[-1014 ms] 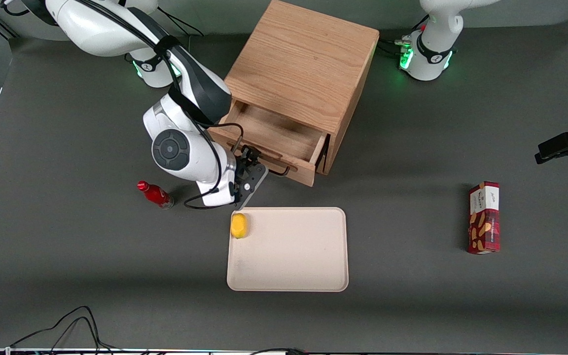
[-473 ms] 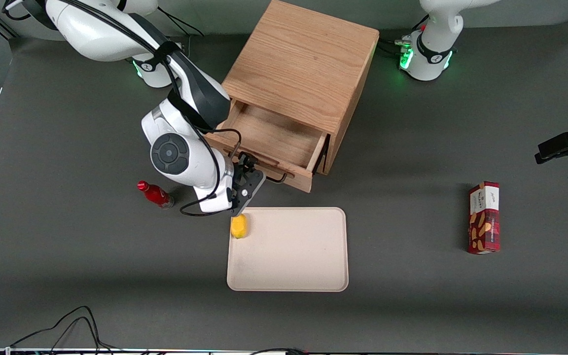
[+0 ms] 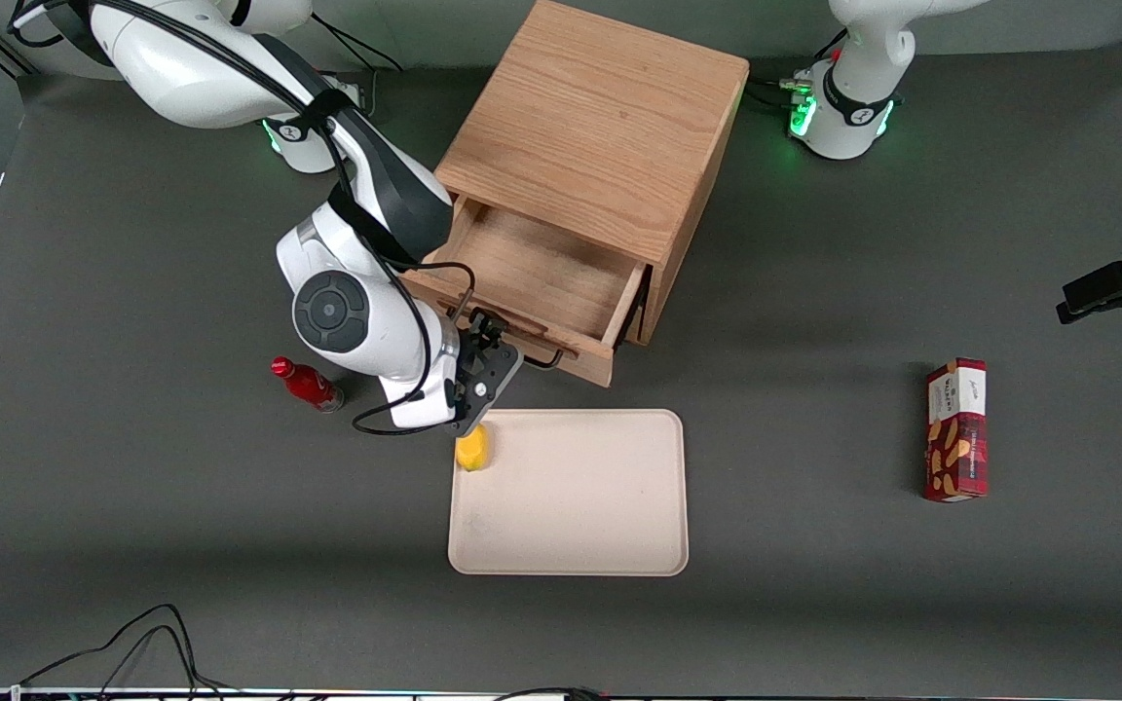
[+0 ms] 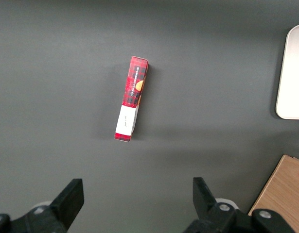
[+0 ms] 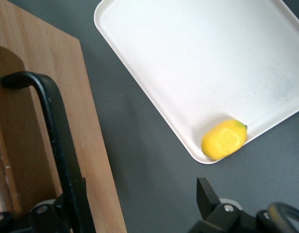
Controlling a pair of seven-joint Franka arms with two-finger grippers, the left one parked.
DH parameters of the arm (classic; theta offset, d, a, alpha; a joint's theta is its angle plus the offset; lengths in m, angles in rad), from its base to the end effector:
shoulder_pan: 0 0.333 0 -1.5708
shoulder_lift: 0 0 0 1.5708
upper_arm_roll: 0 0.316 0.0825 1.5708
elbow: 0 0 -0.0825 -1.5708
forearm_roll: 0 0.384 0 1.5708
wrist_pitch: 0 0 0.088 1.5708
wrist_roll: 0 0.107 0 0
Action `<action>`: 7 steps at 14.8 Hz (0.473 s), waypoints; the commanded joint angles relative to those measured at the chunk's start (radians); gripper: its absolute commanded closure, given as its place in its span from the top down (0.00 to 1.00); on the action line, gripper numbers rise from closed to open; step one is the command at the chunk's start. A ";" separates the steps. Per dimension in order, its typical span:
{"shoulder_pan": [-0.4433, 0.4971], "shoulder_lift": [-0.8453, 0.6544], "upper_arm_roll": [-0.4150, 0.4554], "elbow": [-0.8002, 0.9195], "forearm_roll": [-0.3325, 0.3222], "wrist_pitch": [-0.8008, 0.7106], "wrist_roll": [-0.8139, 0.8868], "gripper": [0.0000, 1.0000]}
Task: Open upper drawer
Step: 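Pull the upper drawer handle outward from the cabinet with the right gripper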
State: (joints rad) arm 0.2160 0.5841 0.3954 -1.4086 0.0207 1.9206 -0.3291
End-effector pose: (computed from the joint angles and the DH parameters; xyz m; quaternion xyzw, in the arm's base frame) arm 0.6061 0.3620 0.3810 -0.8992 -0.4214 0.0310 0.1137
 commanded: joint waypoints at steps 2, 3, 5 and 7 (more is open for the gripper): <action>0.000 0.025 -0.010 0.048 -0.024 -0.014 -0.015 1.00; 0.000 0.026 -0.012 0.053 -0.024 -0.014 -0.015 1.00; -0.001 0.036 -0.012 0.069 -0.025 -0.015 -0.036 1.00; -0.001 0.046 -0.012 0.082 -0.027 -0.015 -0.041 1.00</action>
State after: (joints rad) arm 0.2150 0.5925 0.3827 -1.3864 0.0133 1.9205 -0.3417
